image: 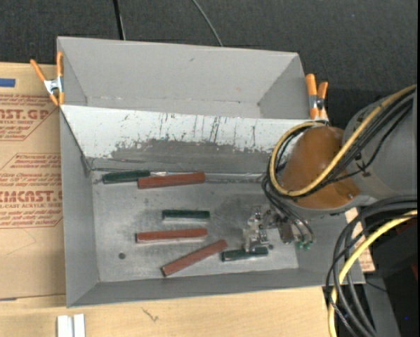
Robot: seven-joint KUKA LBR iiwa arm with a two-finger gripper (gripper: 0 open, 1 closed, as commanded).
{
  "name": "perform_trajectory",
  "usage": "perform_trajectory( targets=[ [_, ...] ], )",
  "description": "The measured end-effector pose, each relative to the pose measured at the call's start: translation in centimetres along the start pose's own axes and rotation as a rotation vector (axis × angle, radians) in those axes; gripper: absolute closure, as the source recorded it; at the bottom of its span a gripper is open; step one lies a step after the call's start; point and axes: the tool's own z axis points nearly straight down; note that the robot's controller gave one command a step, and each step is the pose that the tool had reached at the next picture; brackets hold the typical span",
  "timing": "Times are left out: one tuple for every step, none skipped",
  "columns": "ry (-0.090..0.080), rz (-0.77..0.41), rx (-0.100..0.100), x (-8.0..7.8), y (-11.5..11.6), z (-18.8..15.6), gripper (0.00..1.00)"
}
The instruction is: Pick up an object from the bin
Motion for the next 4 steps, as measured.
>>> perform_trajectory(
  targets=[
    [-0.009, 0.001, 0.0, -0.2, 0.0, 0.1, 0.0],
    [-0.009, 0.0, 0.001, -0.2, 0.1, 0.1, 0.0],
    [-0.002, -0.084, -0.005, -2.5, 8.7, 0.3, 1.0],
    [-0.002, -0.084, -0.004, -2.5, 8.7, 0.3, 1.0]
  ],
)
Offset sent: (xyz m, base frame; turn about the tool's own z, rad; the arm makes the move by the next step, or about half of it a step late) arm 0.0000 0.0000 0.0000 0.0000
